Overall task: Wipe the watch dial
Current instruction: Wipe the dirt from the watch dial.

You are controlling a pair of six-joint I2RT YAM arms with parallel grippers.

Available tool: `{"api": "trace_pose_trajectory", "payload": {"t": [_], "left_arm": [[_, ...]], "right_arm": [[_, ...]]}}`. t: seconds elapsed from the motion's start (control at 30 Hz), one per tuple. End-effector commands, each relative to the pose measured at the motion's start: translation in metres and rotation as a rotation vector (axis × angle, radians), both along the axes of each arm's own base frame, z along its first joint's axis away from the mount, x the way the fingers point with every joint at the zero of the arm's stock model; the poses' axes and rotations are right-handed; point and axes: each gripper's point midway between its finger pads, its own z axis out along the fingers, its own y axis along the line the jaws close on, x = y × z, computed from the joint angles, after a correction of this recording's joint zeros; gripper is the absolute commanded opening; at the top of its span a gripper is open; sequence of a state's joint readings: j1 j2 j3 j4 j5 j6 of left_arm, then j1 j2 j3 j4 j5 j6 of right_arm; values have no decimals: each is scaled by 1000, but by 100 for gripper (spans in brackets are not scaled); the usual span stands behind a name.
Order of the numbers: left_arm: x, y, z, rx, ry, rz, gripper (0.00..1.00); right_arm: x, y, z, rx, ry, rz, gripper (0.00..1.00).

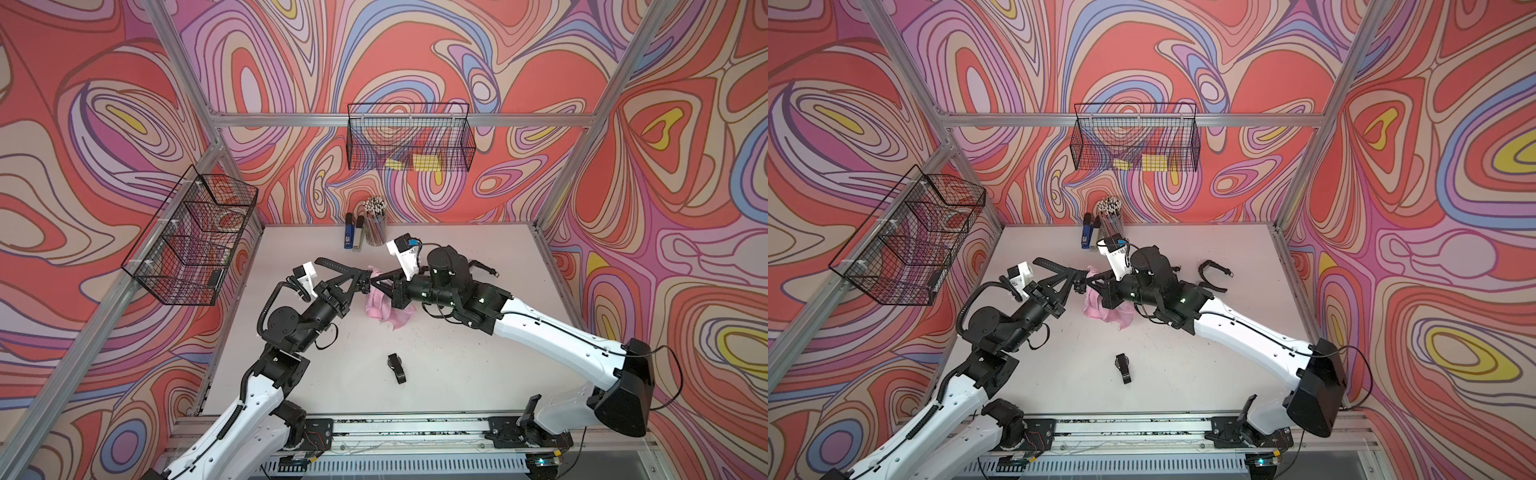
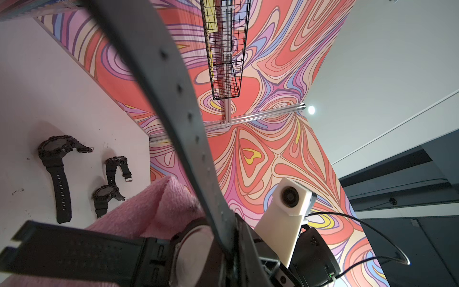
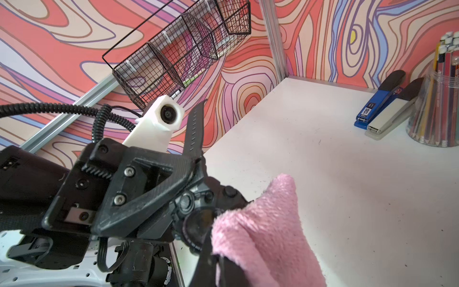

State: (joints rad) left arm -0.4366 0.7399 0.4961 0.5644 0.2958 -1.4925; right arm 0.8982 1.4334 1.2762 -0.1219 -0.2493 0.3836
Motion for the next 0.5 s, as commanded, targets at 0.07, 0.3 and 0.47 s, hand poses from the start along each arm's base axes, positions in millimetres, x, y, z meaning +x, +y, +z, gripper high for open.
{"api": "trace_pose_trajectory", "payload": {"t": [0.07,0.3,0.47], "left_arm": [[-36,-9,66,-78,-205,-126,0],[-37,-9,66,-77,-204,-129,0],[-38,-8,65,-74,-203,-125,0]], "right_arm": [[-27,15,-38,-57,69,38,0],[-26,17,-45,-72,56,23,0],[0,6,-40,-82,44,-25,0]]}}
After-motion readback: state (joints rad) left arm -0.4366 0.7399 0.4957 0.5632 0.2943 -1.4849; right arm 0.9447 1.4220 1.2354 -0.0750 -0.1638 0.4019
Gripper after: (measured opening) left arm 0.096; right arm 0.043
